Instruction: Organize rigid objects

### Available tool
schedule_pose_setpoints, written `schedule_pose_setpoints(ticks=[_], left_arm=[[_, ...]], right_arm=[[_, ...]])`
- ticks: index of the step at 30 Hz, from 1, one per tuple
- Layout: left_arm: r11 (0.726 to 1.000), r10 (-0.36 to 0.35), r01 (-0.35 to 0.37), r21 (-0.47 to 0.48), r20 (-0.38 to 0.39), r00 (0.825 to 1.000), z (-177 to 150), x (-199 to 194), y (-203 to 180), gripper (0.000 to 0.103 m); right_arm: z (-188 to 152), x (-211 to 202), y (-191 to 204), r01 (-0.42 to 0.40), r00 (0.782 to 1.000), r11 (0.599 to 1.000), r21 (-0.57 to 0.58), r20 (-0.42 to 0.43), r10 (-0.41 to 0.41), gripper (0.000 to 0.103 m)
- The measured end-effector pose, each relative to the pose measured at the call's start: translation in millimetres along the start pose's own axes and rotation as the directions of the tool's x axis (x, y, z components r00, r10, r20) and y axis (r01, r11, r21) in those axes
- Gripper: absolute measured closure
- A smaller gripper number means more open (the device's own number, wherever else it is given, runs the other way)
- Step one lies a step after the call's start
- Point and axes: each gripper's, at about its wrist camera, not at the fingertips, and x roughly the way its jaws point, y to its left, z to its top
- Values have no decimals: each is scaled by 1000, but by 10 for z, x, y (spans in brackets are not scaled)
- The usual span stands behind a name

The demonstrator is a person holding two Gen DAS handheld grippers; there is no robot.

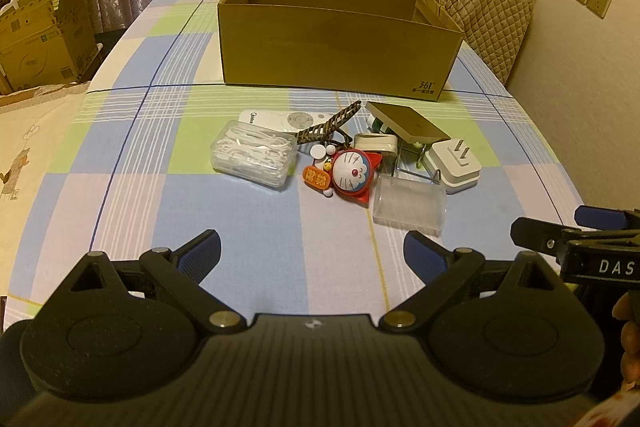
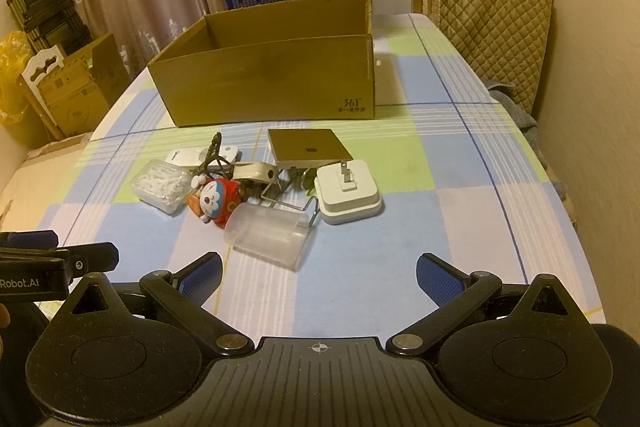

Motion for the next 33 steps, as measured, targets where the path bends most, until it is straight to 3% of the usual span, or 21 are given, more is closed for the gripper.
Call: schedule_pose_setpoints(ticks=[7, 13, 21, 25, 28, 33], left_arm=[[1000, -29, 28, 8, 48, 998, 15, 12, 28, 7], [998, -40, 38, 51, 34, 999, 103, 83, 99, 7], [990, -63, 64, 124, -14, 998, 274, 283, 303, 7], [977, -84, 88, 196, -30, 996, 359, 382, 346, 7], [968, -94, 100, 230, -39, 995, 429, 467, 376, 7], [957, -92, 104, 270, -57, 994, 504, 620, 421, 7]], right_arm=[[-9, 57, -18, -11, 1000, 1000, -26, -10, 11, 2], [55, 134, 19, -132, 991, 976, -174, -8, 133, 2], [159, 484, 175, -247, 969, 848, -469, -92, 231, 3], [178, 726, 270, -313, 950, 751, -582, -173, 262, 26], [193, 898, 311, -356, 934, 698, -622, -226, 275, 29], [240, 1187, 384, -402, 915, 642, -653, -304, 264, 38]])
